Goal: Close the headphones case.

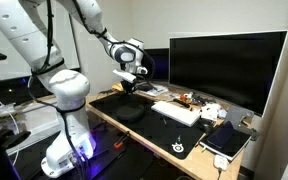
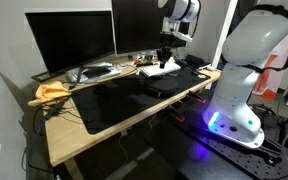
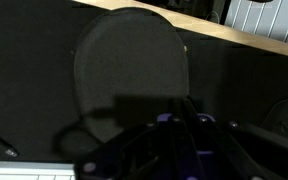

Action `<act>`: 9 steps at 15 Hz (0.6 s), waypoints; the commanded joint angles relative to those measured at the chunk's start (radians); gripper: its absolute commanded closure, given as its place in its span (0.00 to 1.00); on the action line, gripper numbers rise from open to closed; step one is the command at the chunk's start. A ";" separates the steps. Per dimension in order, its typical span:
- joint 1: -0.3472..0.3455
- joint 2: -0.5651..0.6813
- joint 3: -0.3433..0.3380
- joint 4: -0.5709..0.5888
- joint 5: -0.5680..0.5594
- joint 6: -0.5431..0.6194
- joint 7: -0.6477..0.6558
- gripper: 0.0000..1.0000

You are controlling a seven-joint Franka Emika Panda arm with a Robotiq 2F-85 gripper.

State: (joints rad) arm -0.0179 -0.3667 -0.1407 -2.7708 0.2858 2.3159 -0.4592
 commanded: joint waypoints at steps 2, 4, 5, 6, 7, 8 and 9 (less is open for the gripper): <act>0.010 -0.067 0.000 -0.013 -0.022 -0.042 0.059 0.53; 0.011 -0.078 -0.001 -0.013 -0.022 -0.058 0.059 0.38; 0.012 -0.083 -0.002 -0.013 -0.020 -0.068 0.056 0.30; 0.013 -0.088 -0.002 -0.013 -0.019 -0.076 0.055 0.23; 0.014 -0.093 -0.003 -0.013 -0.017 -0.083 0.054 0.14; 0.013 -0.099 -0.002 -0.013 -0.018 -0.091 0.056 0.08; 0.011 -0.104 0.000 -0.012 -0.021 -0.095 0.062 0.02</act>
State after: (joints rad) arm -0.0134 -0.4194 -0.1407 -2.7709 0.2858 2.2569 -0.4436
